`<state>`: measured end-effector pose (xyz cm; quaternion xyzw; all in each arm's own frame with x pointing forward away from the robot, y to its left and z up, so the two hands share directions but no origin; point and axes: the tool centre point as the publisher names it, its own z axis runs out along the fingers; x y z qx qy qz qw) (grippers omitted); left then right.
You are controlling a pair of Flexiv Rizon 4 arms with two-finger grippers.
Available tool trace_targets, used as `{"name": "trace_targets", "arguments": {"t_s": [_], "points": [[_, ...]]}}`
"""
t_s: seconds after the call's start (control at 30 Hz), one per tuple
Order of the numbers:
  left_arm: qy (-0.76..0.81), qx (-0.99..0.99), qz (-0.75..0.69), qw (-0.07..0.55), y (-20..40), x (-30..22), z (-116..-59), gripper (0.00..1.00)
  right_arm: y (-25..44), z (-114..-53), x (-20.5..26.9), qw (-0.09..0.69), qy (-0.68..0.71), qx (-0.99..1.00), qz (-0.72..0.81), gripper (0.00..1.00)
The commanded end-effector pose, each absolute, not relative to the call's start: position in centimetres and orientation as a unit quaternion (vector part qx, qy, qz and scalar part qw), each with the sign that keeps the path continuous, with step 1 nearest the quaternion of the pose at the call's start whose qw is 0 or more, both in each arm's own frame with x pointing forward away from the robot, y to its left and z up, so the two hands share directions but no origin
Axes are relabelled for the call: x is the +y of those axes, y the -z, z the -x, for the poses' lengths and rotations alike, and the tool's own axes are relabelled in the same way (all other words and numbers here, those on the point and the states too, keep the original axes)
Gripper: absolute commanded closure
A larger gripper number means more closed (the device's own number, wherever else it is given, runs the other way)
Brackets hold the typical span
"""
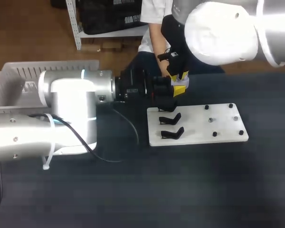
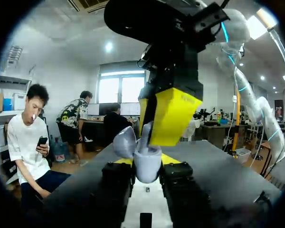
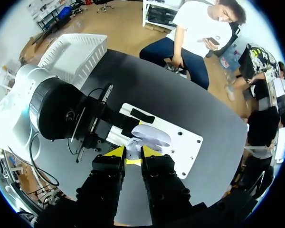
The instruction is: Pick up each earbud case from the left stands, insert the matching earbuds, close the lid, and place the case in the box.
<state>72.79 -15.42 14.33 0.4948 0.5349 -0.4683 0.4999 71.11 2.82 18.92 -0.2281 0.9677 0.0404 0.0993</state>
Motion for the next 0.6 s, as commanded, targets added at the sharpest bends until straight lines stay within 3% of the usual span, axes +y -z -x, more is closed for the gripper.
{"name": "trace_targets", "arguments": {"t_s": [0.03,0.6], "points": [[0.466,0.533,-0.492,0.506,-14.26,-15.52,-72.5,1.0,-18.66,-71.23,3.02,0.097,-0.037,0.968,0.229,1.0],[0.466,0.533,-0.492,0.506,-14.26,-15.52,-72.5,1.0,-18.34,-71.0,2.9,0.096,-0.024,0.966,0.239,1.0]]}}
